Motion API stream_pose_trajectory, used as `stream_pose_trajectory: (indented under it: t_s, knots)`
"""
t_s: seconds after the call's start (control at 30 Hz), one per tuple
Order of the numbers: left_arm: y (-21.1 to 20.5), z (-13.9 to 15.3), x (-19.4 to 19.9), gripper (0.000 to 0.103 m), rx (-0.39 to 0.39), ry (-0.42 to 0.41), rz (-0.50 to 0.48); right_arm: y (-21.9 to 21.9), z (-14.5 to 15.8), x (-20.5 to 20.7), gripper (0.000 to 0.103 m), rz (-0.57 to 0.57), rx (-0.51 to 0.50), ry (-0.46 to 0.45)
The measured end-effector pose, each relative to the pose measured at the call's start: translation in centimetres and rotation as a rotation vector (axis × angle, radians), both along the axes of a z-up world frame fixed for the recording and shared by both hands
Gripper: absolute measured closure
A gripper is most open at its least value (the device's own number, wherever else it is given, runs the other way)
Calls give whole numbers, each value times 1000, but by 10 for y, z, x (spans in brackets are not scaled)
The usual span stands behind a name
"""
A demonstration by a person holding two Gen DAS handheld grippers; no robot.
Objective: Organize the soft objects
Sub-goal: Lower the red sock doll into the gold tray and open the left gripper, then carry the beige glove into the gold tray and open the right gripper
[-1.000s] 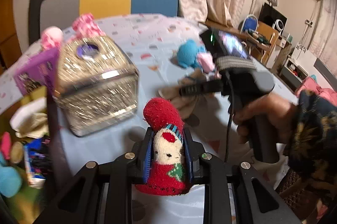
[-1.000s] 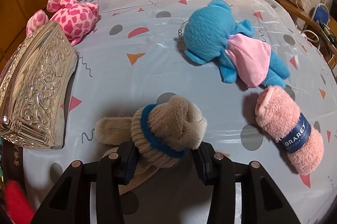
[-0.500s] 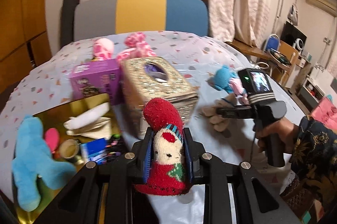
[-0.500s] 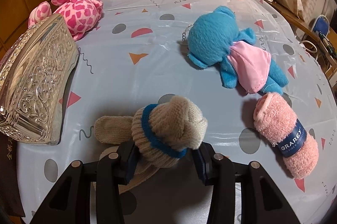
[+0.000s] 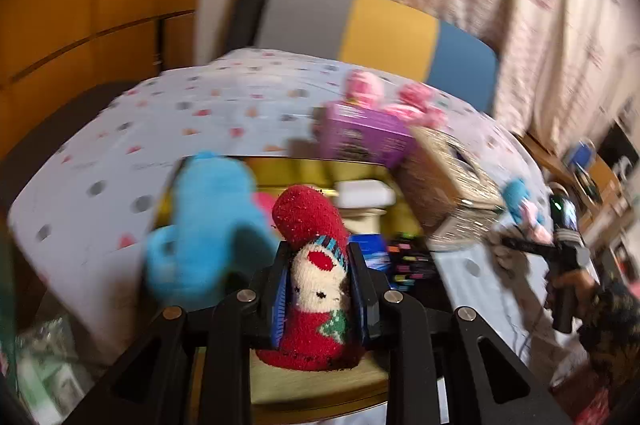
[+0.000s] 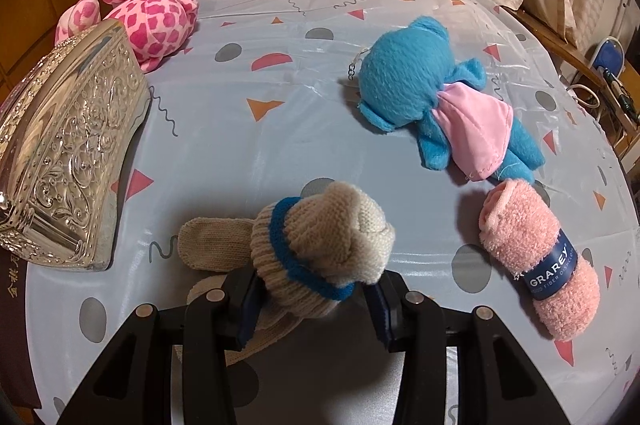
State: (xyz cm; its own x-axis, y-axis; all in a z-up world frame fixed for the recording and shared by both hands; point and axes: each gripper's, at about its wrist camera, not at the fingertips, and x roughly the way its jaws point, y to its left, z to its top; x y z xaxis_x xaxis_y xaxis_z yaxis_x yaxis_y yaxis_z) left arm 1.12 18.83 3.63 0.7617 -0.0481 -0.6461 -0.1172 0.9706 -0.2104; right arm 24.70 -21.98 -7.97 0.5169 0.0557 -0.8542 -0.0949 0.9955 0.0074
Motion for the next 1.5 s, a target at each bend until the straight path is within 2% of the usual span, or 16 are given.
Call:
stream_pose_trajectory:
  t_s: [0.13,0.3,0.5,0.53,0.57,0.63,0.67,0.77,0.93,1.07,1.17,1.5]
  knots:
    - [35,-4,-22,77,-44,-2,78,0,0,0,58,1,-5,-1]
    - [44,-20,-30,76,-75,12,87,1,0,-1,58,2,-14,-2]
    - [22,-43,-12,72,-1,66,45,1,0,-1,58,2,-17,-2]
    - [20,-48,-9,66,-2,84,37,1,0,-1,58,2,-17,-2]
    - [19,-52,-8,55,-6,95,33,1,1,-1,58,2,-18,-3]
    - [19,-58,-9,46,-5,113,39,0,0,-1,58,3,-17,-3]
    - [20,-59,-10,46,-7,112,49,0,1,-1,58,3,-17,-2]
    - [22,-57,-14,46,-6,102,64,1,1,-2,58,3,-20,-3]
    - [19,-49,-14,46,39,82,73,1,0,-1,58,3,-23,-3]
    - [9,-41,-12,40,116,81,92,0,1,-1,58,4,-32,-3]
    - [6,-37,-11,33,125,79,118,1,1,-1,58,8,-46,-6]
    - [6,-30,-15,25,154,85,184,7,2,-4,60,12,-93,-13]
